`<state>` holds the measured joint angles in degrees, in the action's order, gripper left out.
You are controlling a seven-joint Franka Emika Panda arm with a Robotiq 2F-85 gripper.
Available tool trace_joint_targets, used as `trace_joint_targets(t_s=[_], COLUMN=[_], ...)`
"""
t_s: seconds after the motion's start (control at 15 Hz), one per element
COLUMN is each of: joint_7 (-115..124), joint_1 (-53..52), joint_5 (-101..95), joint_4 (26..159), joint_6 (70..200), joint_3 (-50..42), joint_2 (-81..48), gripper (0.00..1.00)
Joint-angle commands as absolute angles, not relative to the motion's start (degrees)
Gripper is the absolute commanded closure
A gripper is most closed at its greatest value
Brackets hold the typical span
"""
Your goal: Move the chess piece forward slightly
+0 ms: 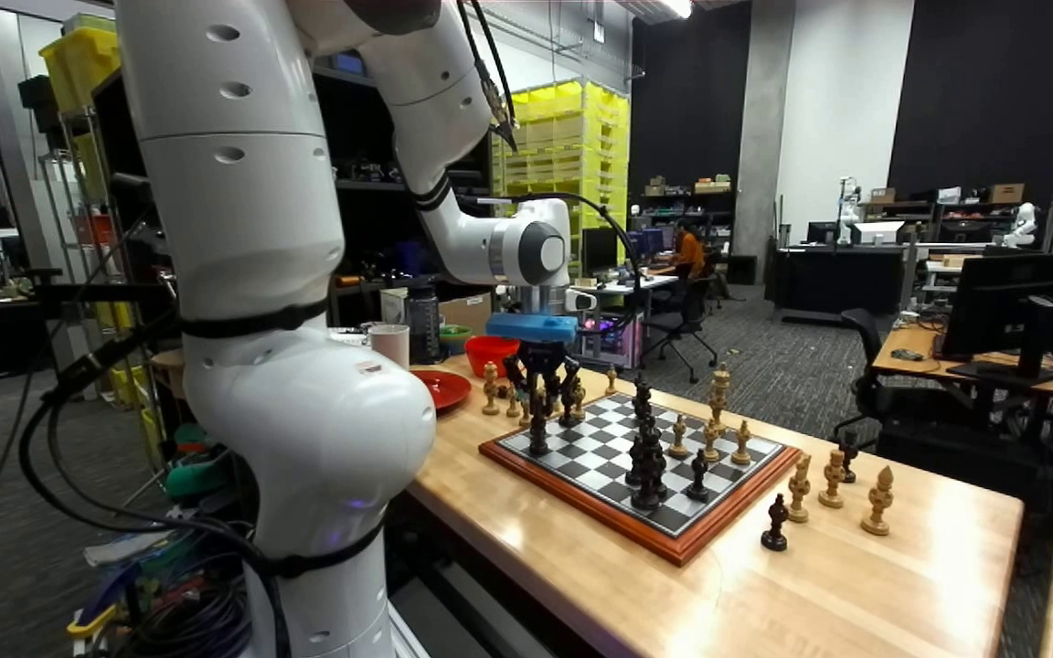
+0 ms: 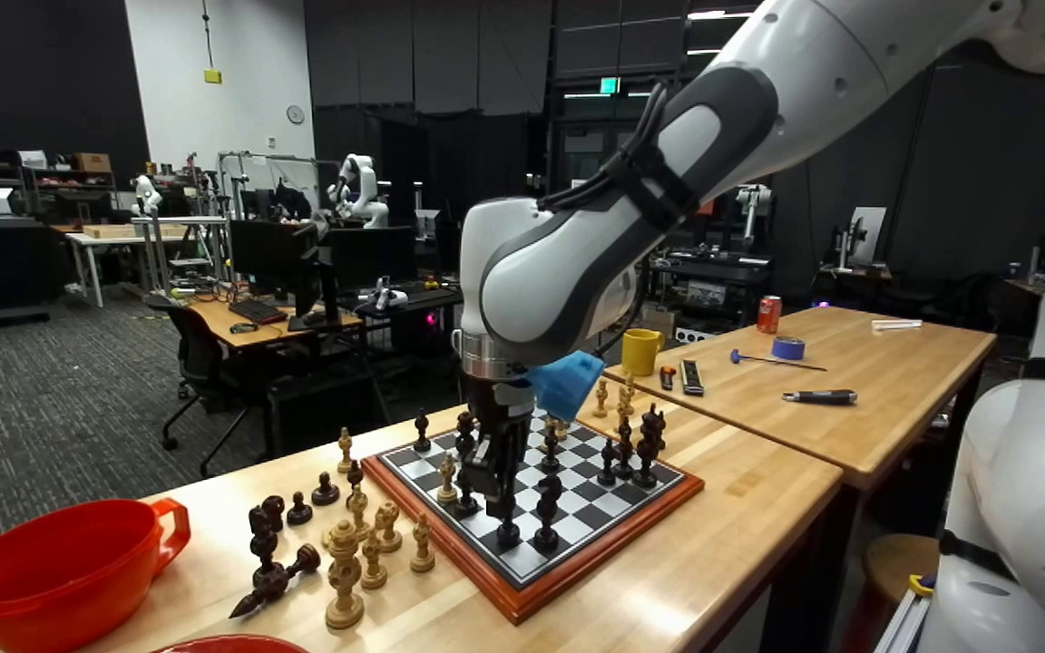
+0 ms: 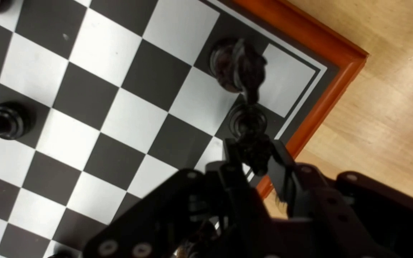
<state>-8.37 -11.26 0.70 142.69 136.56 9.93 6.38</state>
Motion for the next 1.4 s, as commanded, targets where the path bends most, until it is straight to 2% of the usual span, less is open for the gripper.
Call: trace_joint_targets(t_s=[0.0,0.2,0.27,0.4,0.8,0.93,1.33], joint_7=[-9.02,-8.74,-8.68,-8.86,-8.66,-7.94,-4.99], joint_1=[-11.77,-11.72,-11.68,-11.69,-11.56,-11.55,-10.83], joint_5=[1.33,1.10,1.08,1.20,1.79,2.59,4.25], joint_4=[143.40,143.35,143.36,143.55,143.83,143.92,141.45], joint_6=[136.37,136.60,136.66,136.85,135.28,133.42,118.08], joint_3=[10.26,10.33,10.32,10.28,10.01,9.86,8.59], joint_2=[7.53,7.17,7.09,7.24,9.84,12.06,19.47], gripper=[0.94,0.94,0.50,0.46,0.06,0.00,0.00])
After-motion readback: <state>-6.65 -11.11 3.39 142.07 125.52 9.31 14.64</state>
